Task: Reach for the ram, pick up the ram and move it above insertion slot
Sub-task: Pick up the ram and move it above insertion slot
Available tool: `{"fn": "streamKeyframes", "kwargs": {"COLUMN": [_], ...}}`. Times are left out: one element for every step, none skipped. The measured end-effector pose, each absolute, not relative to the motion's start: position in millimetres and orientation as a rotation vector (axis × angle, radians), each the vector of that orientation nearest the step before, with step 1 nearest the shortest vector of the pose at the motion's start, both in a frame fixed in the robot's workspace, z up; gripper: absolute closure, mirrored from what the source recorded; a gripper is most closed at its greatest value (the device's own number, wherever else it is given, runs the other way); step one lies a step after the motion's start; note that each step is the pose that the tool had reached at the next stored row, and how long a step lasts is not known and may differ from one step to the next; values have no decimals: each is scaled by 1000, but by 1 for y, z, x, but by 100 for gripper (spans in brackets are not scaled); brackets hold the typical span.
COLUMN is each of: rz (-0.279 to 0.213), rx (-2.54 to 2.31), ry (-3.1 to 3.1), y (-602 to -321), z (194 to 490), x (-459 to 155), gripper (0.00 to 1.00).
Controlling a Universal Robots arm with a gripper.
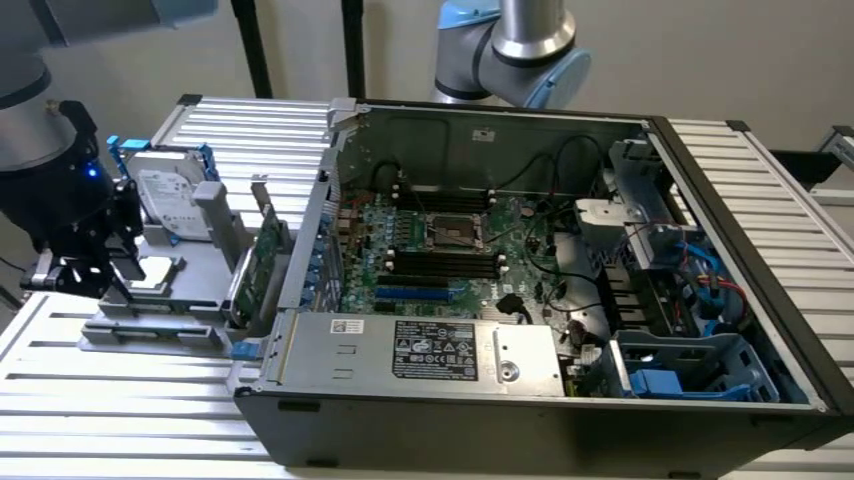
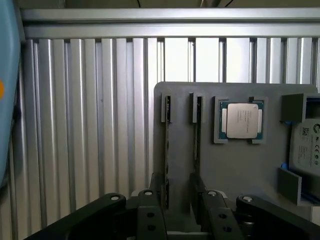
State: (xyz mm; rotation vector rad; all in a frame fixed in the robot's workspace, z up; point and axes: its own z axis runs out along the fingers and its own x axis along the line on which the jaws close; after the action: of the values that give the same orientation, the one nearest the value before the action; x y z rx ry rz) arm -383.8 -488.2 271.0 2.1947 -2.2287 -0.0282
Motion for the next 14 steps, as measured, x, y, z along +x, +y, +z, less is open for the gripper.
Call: {"fn": "streamKeyframes", "kwargs": {"rz": [-28, -28, -28, -28, -28, -28, -28, -28, -28, -28, -28, -28, -28, -28], "rx": [2195, 2195, 2195, 2195, 2196, 2196, 2196, 2196, 2196, 2197, 2197, 2198, 2199, 2200], "ry": [-2229, -2229, -2229, -2228, -2228, -2228, -2228, -2227, -2227, -2227, -2226, -2225, -2225, -2223], "y": [-488, -489, -489, -489, -490, -490, -491, -491, -492, -492, -493, -494, -495, -495], "z": [269, 267, 266, 264, 262, 260, 258, 256, 255, 253, 251, 249, 247, 246], "x": [-384, -384, -384, -384, -384, -384, -384, -384, -384, -384, -384, -384, -384, -384], "gripper": [64, 64, 64, 64, 64, 64, 64, 64, 64, 64, 64, 64, 64, 64]}}
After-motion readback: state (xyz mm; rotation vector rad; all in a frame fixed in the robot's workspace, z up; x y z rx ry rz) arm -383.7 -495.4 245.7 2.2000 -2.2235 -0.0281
